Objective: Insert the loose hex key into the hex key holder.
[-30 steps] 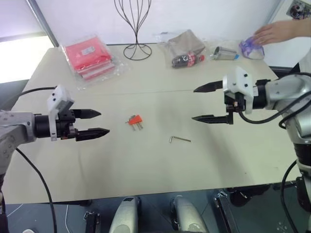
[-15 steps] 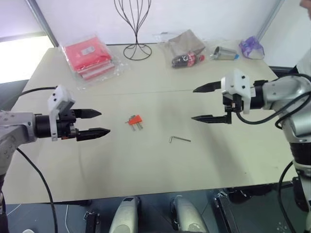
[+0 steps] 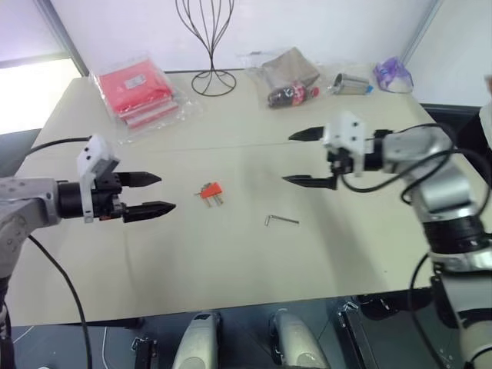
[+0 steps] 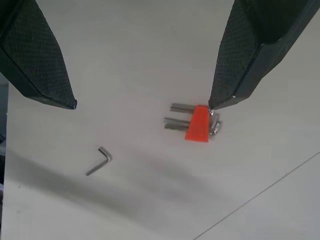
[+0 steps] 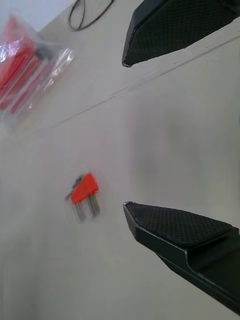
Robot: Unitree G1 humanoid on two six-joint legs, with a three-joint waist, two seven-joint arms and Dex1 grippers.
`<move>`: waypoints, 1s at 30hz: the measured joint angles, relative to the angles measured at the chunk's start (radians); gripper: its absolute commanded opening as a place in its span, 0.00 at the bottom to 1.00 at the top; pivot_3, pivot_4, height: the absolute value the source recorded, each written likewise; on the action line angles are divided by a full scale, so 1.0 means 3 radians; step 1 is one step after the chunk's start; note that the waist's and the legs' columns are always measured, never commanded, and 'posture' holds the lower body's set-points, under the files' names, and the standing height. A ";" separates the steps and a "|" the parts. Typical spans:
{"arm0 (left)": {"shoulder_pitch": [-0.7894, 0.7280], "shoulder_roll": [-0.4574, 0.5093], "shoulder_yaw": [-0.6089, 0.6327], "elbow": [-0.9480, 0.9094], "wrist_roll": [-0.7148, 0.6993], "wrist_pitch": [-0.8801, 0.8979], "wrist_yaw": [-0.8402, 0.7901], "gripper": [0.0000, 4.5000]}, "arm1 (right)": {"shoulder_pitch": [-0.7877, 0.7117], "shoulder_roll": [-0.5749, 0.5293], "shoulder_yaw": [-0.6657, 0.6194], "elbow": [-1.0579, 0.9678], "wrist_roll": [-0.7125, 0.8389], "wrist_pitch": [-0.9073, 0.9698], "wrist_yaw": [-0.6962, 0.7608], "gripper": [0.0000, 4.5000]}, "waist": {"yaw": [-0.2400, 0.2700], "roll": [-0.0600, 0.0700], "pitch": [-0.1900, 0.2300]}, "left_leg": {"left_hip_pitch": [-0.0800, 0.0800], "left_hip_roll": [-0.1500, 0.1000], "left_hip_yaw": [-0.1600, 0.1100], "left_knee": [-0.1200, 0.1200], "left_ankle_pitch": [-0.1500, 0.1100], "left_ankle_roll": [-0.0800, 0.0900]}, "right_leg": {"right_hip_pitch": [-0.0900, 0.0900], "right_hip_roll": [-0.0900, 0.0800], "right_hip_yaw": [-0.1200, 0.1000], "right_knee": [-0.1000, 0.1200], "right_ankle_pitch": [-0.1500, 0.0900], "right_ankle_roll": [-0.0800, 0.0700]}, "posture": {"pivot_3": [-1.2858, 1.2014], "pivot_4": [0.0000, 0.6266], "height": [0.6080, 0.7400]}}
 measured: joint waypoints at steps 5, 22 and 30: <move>0.0212 -0.0056 0.0016 -0.0102 0.0104 -0.0057 0.0187 0.98 | -0.0170 0.0789 0.0426 0.1246 -0.0742 -0.0718 -0.0881 1.00 | -0.0019 0.0000 0.0000 | -0.0002 0.0000 0.0001 -0.0006 0.0005 -0.0009 | -0.0006 -0.0001 0.0001 0.0004 0.0000 0.0000 | 0.52 0.24 1.00; 0.0846 -0.0114 0.0574 -0.0672 -0.0186 0.0182 0.0588 0.98 | -0.0567 0.1419 0.0521 0.2527 -0.1165 -0.1520 -0.1394 1.00 | -0.0080 -0.0006 -0.0001 | 0.0016 -0.0002 -0.0019 -0.0013 0.0012 -0.0021 | -0.0001 -0.0002 0.0000 0.0027 0.0000 -0.0002 | 0.52 0.24 1.00; 0.0843 -0.0114 0.0573 -0.0671 -0.0197 0.0169 0.0610 0.98 | -0.0435 0.1593 0.0436 0.2320 -0.1016 -0.1259 -0.1184 1.00 | -0.0080 -0.0006 0.0000 | 0.0017 -0.0002 -0.0019 -0.0013 0.0012 -0.0021 | -0.0002 -0.0003 0.0000 0.0028 0.0000 -0.0002 | 0.52 0.24 1.00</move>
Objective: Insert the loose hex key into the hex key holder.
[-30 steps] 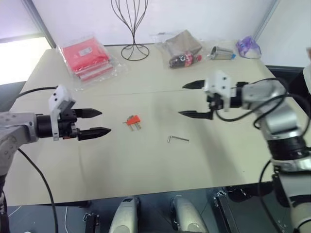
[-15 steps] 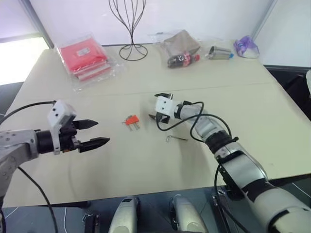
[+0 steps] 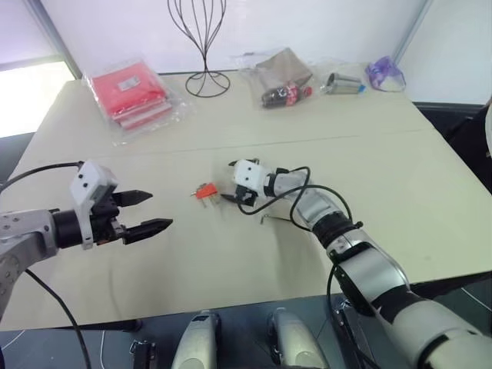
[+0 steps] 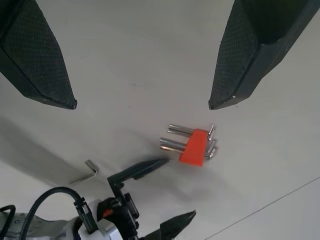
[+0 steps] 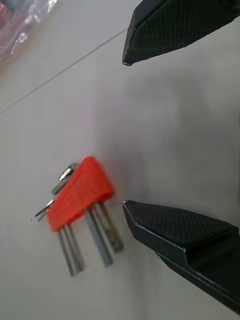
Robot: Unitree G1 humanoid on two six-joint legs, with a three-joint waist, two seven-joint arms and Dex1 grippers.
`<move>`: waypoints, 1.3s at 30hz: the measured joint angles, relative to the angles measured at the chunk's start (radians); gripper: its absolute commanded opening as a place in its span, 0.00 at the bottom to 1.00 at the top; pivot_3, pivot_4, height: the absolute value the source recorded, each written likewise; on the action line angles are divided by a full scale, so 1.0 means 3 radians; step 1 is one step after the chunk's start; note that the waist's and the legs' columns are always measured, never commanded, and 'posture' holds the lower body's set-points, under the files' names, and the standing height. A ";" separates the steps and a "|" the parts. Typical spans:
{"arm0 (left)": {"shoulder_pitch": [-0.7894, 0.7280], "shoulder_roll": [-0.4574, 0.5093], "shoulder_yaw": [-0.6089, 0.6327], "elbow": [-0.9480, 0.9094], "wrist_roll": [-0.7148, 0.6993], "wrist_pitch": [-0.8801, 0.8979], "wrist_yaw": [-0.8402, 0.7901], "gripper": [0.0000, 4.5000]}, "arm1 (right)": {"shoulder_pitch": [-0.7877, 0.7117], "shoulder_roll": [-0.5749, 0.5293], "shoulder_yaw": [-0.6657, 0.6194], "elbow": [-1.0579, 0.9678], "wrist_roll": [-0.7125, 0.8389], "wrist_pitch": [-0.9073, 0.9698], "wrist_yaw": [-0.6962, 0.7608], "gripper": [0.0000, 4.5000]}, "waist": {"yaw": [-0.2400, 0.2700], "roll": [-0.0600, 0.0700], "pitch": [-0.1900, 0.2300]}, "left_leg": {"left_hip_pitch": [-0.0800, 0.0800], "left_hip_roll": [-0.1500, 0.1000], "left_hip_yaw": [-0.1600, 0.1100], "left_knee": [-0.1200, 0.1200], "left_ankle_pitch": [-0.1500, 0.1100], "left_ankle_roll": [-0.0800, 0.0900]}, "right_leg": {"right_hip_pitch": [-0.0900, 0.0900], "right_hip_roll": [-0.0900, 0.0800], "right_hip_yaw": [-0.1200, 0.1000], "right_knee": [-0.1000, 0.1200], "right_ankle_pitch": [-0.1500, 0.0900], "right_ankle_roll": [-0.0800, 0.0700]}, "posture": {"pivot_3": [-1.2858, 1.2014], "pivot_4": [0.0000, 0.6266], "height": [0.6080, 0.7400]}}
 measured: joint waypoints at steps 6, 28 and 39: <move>-0.0019 0.0000 -0.0008 0.0000 0.0000 -0.0004 0.0006 0.98 | 0.0097 0.0084 -0.0003 -0.0180 0.0006 0.0148 0.0050 1.00 | 0.0002 0.0000 0.0000 | 0.0000 0.0000 0.0000 0.0000 0.0000 -0.0001 | 0.0000 0.0000 0.0000 0.0000 0.0000 0.0000 | 0.52 0.24 1.00; -0.0015 -0.0006 -0.0042 -0.0001 0.0009 -0.0036 0.0089 0.98 | 0.0037 0.0373 -0.0049 -0.0047 0.0010 0.0433 0.0030 1.00 | -0.0008 -0.0001 -0.0001 | 0.0010 0.0001 0.0000 -0.0004 0.0001 -0.0002 | 0.0005 0.0000 0.0000 0.0002 -0.0001 -0.0002 | 0.52 0.24 1.00; -0.0033 -0.0006 -0.0100 -0.0003 0.0050 -0.0110 0.0101 0.98 | -0.0009 0.0490 -0.0174 0.0068 0.0106 0.0816 0.0055 1.00 | -0.0019 -0.0004 -0.0004 | 0.0044 0.0002 0.0000 -0.0012 0.0001 -0.0002 | 0.0036 0.0000 0.0000 0.0001 -0.0006 -0.0011 | 0.52 0.24 1.00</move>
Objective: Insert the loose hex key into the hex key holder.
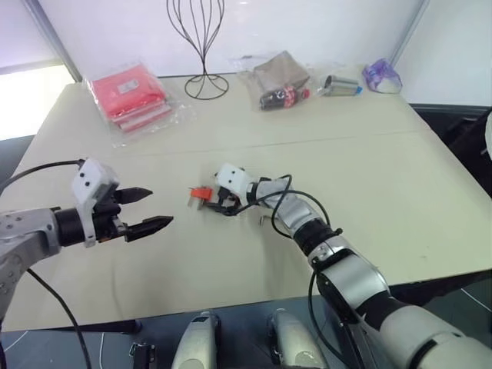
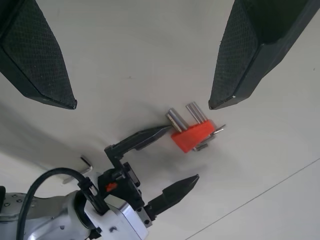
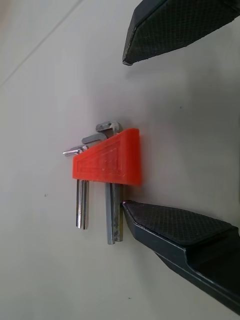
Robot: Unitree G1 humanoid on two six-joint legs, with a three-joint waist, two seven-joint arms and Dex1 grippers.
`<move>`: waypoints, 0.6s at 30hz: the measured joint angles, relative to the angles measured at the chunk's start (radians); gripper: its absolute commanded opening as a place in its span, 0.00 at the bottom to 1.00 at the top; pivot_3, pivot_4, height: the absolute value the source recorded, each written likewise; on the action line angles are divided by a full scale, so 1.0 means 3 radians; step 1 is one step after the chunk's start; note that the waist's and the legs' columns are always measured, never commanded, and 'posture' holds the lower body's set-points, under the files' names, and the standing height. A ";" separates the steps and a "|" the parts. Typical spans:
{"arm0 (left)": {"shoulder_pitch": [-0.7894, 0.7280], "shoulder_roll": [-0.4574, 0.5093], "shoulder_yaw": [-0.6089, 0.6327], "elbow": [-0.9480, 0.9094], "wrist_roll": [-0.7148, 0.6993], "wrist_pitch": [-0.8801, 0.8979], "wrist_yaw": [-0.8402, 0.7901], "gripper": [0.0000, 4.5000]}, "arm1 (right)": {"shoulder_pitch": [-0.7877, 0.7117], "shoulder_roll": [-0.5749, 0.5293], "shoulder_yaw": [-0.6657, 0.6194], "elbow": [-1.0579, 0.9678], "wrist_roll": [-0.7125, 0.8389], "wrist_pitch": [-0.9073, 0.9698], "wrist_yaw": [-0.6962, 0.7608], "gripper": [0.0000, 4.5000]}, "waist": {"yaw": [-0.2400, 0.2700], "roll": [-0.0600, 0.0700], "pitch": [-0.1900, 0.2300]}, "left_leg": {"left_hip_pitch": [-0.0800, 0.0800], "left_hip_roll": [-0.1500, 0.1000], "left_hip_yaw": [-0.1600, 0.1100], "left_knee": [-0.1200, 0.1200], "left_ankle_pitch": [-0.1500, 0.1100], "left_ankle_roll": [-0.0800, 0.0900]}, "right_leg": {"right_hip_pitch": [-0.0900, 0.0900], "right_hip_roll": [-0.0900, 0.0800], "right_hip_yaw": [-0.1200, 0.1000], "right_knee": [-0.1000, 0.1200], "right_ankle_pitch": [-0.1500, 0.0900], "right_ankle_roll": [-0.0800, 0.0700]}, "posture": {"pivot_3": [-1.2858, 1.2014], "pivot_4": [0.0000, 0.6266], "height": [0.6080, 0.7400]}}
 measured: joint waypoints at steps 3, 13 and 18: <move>-0.0009 0.0000 -0.0039 0.0001 0.0007 -0.0021 0.0007 0.98 | -0.0013 0.0037 -0.0059 0.0016 0.0064 0.0137 0.0054 1.00 | -0.0023 0.0000 0.0000 | 0.0001 0.0000 -0.0001 0.0000 0.0000 0.0000 | 0.0002 0.0000 -0.0001 0.0000 -0.0001 -0.0001 | 0.52 0.24 1.00; -0.0017 -0.0003 -0.0048 0.0001 0.0052 -0.0060 0.0054 1.00 | -0.0021 0.0122 -0.0017 0.0048 0.0098 0.0190 0.0256 0.26 | -0.0060 0.0000 0.0000 | 0.0002 0.0000 -0.0003 -0.0006 0.0000 0.0000 | 0.0001 0.0000 -0.0001 -0.0001 -0.0001 -0.0002 | 0.52 0.24 1.00; 0.0034 -0.0029 -0.0045 0.0001 0.0053 -0.0060 0.0062 1.00 | -0.0001 0.0110 0.0011 0.0018 0.0085 0.0152 0.0246 0.23 | -0.0060 0.0000 0.0000 | 0.0003 0.0001 -0.0004 -0.0006 0.0000 0.0000 | 0.0002 -0.0002 -0.0001 0.0000 -0.0002 -0.0003 | 0.52 0.24 1.00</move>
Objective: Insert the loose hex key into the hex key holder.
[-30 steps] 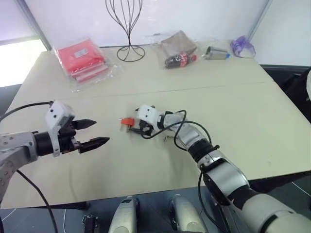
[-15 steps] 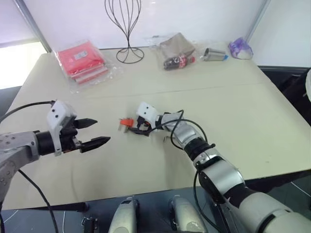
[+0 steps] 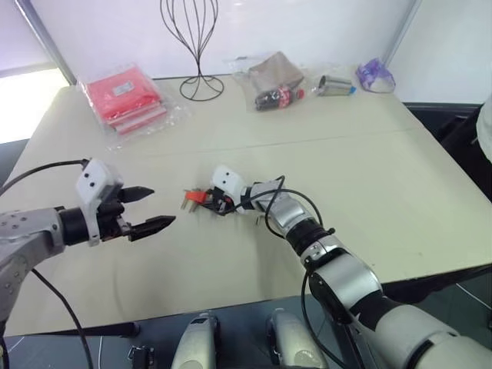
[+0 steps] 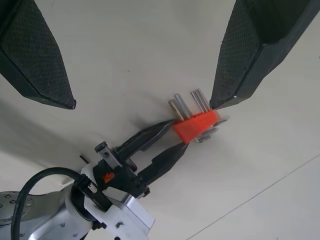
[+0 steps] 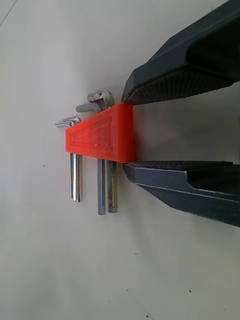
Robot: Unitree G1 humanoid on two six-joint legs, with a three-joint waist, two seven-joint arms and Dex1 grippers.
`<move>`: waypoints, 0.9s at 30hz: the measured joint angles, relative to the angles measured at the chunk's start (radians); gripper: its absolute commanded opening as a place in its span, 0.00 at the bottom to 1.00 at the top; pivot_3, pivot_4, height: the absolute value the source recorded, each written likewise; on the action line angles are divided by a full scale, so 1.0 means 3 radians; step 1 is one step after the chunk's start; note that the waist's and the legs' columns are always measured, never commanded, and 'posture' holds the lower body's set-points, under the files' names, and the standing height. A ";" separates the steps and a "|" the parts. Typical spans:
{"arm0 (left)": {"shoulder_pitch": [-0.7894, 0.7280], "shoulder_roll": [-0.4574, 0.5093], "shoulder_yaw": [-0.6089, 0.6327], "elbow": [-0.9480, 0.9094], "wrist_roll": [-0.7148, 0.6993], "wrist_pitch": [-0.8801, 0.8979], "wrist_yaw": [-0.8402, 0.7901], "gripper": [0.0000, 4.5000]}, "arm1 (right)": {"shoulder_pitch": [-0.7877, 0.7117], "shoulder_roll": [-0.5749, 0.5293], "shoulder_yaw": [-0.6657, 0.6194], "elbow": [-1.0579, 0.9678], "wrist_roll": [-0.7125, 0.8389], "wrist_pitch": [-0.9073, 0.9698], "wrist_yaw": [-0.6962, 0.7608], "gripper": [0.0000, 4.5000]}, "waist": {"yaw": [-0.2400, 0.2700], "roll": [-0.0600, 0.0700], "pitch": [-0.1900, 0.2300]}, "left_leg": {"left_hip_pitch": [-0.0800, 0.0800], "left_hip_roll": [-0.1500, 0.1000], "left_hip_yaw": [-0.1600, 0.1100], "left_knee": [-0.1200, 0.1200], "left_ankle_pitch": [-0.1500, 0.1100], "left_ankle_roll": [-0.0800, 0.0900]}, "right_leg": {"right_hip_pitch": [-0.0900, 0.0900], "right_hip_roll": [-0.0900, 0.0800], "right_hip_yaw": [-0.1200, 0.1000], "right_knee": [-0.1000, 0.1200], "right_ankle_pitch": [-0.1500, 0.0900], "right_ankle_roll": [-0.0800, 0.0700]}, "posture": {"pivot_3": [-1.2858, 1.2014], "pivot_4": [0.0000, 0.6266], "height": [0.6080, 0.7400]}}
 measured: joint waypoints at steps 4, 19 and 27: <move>-0.0001 -0.0060 0.0000 0.0012 0.0009 -0.0006 0.0000 1.00 | 0.0202 -0.0164 0.0210 -0.0341 -0.0214 -0.0337 -0.0232 0.23 | 0.0018 0.0001 0.0000 | -0.0004 -0.0002 -0.0001 0.0000 0.0000 0.0000 | -0.0003 -0.0002 -0.0001 -0.0001 0.0000 -0.0001 | 0.52 0.24 1.00; -0.1118 -0.0466 -0.0620 0.0910 0.0153 -0.0179 -0.0158 1.00 | 0.0614 -0.1414 0.0287 -0.2094 -0.1032 -0.2097 -0.1130 0.23 | 0.0089 -0.0010 0.0007 | -0.0016 -0.0007 0.0003 0.0002 0.0001 0.0000 | -0.0014 0.0006 0.0000 -0.0002 0.0000 0.0001 | 0.52 0.24 1.00; -0.1722 -0.0667 -0.0822 0.1333 0.0099 -0.0125 -0.0453 1.00 | 0.0443 -0.1656 0.0220 -0.2280 -0.1332 -0.2839 -0.1572 0.23 | 0.0087 -0.0021 0.0014 | -0.0017 -0.0004 0.0005 0.0005 0.0001 0.0001 | -0.0014 0.0006 0.0001 -0.0003 0.0000 0.0001 | 0.52 0.24 1.00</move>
